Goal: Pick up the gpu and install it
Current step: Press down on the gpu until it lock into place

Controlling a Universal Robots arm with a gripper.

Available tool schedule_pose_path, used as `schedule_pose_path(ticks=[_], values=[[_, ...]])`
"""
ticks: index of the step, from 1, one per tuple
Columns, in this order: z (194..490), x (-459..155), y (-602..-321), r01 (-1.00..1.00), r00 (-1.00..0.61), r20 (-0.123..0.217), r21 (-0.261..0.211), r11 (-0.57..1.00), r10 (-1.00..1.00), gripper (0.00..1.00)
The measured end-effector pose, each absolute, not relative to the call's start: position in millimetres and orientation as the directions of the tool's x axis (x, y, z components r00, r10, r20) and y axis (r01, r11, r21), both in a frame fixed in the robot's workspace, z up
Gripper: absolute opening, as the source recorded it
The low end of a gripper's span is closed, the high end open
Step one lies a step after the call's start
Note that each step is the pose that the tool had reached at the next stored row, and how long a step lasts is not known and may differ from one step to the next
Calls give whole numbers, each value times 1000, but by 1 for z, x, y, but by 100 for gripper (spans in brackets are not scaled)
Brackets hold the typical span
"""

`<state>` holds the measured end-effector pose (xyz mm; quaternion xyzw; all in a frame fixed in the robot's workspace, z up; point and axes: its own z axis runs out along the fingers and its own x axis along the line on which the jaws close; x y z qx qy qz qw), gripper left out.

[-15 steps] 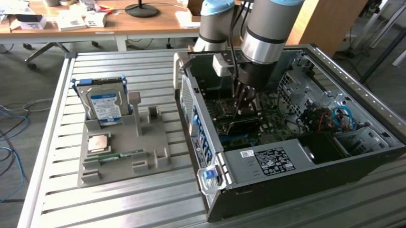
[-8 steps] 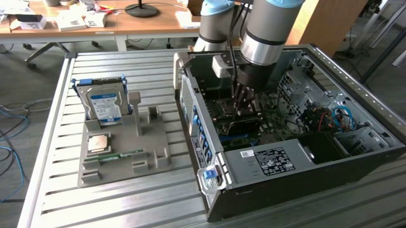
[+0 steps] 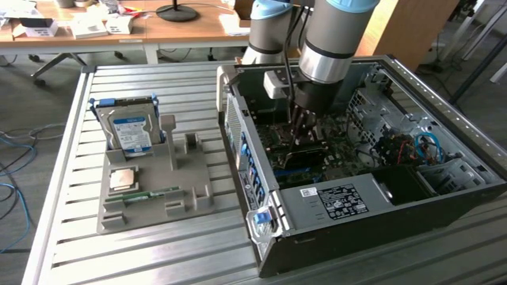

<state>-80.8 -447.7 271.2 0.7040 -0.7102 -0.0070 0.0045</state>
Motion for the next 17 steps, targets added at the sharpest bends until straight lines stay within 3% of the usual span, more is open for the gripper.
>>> schedule_pose_path(ticks=[17], values=[[271, -81, -449, -1000, -9, -3, 16, 9, -1000, 11]])
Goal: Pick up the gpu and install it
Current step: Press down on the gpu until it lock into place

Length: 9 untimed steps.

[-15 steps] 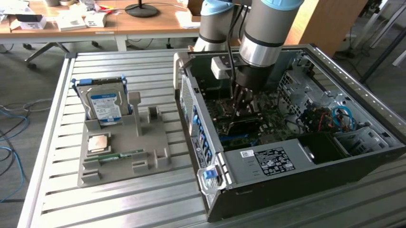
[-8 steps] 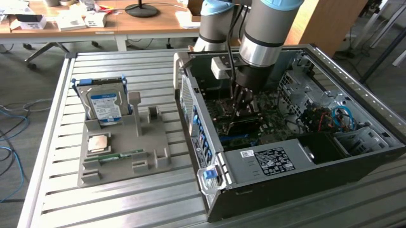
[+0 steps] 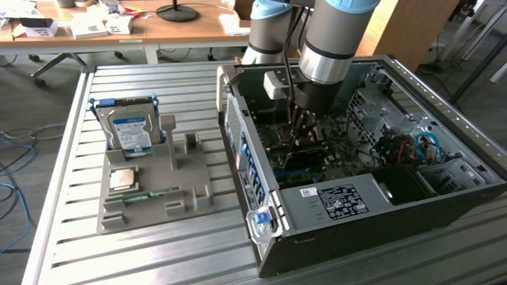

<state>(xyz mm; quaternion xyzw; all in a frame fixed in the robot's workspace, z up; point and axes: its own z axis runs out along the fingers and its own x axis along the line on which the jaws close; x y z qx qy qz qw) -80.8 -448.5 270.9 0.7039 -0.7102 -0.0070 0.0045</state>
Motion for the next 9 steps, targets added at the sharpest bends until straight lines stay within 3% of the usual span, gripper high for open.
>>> schedule_pose_path(ticks=[9], values=[[268, -81, -448, -1000, -9, -4, 16, 9, -1000, 11]])
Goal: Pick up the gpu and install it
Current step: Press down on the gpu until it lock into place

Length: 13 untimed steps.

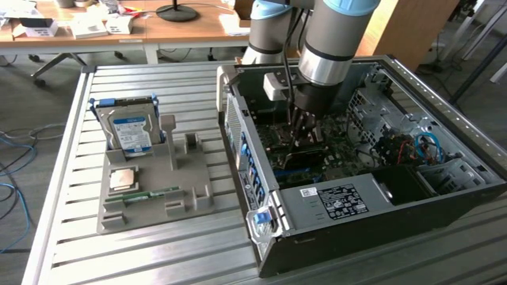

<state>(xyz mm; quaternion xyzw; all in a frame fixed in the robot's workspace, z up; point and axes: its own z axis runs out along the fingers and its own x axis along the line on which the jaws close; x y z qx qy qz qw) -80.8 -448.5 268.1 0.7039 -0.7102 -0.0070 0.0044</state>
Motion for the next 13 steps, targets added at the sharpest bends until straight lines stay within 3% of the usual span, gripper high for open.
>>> schedule_pose_path(ticks=[13], values=[[268, -81, -449, -1000, -9, -5, 16, 9, -1000, 11]])
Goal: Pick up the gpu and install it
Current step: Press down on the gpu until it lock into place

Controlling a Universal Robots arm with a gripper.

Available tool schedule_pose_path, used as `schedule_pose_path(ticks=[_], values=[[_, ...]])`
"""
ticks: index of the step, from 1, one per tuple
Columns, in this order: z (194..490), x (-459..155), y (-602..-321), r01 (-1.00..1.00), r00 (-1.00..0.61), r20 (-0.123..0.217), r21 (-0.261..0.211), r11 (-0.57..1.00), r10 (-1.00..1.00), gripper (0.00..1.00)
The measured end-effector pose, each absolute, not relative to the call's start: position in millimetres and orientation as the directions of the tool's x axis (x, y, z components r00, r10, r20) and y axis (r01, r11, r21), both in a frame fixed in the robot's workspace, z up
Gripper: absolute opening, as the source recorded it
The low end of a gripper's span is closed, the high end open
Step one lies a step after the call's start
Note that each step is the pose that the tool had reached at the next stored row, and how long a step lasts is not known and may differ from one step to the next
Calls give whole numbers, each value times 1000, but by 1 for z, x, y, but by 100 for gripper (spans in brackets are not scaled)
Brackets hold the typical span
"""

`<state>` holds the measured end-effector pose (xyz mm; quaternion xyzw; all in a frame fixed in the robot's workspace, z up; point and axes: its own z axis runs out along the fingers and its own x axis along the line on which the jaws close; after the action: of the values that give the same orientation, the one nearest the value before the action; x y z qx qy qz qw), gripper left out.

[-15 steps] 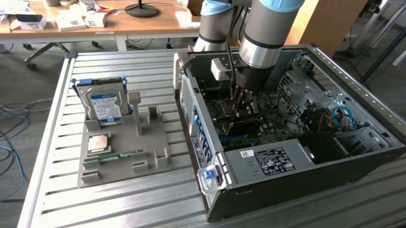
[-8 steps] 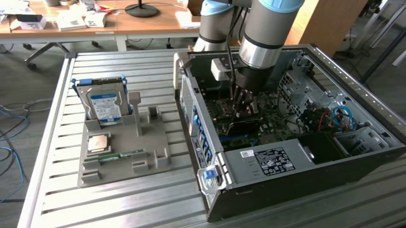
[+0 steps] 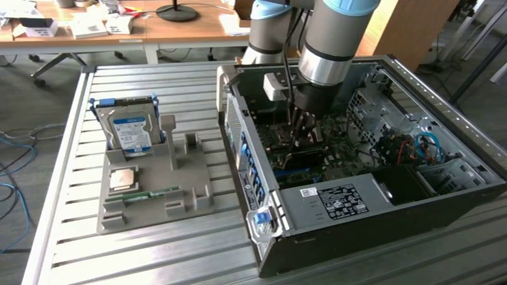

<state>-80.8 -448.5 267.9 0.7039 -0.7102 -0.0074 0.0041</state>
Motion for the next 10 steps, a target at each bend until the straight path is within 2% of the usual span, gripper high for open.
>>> schedule_pose_path(ticks=[10], values=[[272, -81, -449, -1000, -9, -5, 18, 9, -1000, 11]])
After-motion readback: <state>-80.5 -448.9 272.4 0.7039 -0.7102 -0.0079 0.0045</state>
